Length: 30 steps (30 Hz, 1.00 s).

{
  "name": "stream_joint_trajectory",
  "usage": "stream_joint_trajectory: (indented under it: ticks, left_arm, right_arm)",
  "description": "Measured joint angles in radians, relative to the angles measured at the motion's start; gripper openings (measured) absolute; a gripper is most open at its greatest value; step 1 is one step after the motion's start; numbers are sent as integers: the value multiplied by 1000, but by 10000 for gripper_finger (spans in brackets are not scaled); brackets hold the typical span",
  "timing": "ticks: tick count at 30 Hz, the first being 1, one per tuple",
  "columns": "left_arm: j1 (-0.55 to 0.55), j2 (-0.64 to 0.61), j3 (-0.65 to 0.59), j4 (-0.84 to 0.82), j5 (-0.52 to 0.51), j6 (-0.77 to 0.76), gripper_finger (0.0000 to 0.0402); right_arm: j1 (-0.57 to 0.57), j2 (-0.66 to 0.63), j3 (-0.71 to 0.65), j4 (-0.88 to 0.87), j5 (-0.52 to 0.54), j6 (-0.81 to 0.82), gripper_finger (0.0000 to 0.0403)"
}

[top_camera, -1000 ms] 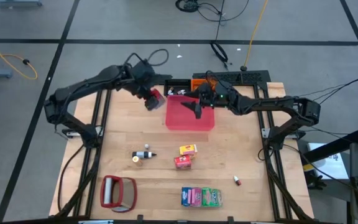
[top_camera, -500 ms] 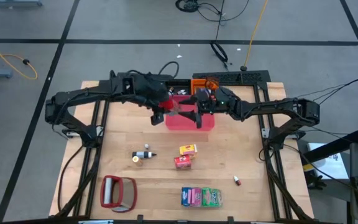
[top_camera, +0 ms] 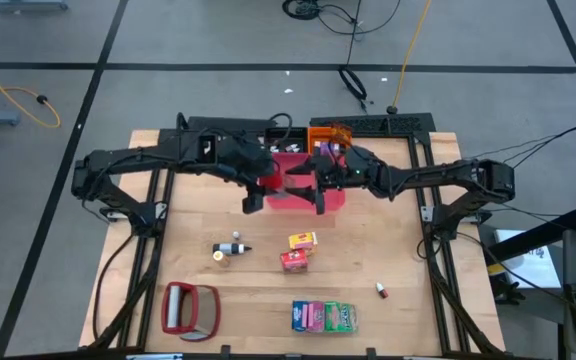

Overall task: Pick & Place Kitchen Items
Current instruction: Put the spice can into the orange bin

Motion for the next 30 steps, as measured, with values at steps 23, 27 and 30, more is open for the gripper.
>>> stream_joint_trajectory:
  ticks: [23,27,30]
  left_arm:
    - [-20,0,0,46,-147,-131,319]
    - [-16,0,0,38,-246,-128,331]
    - [-18,0,0,35,-310,-123,333]
  right_arm:
    - [23,1,1,-28,69,93,175]
    - [10,1,1,-30,67,90,175]
    - [0,1,1,-31,64,90,175]
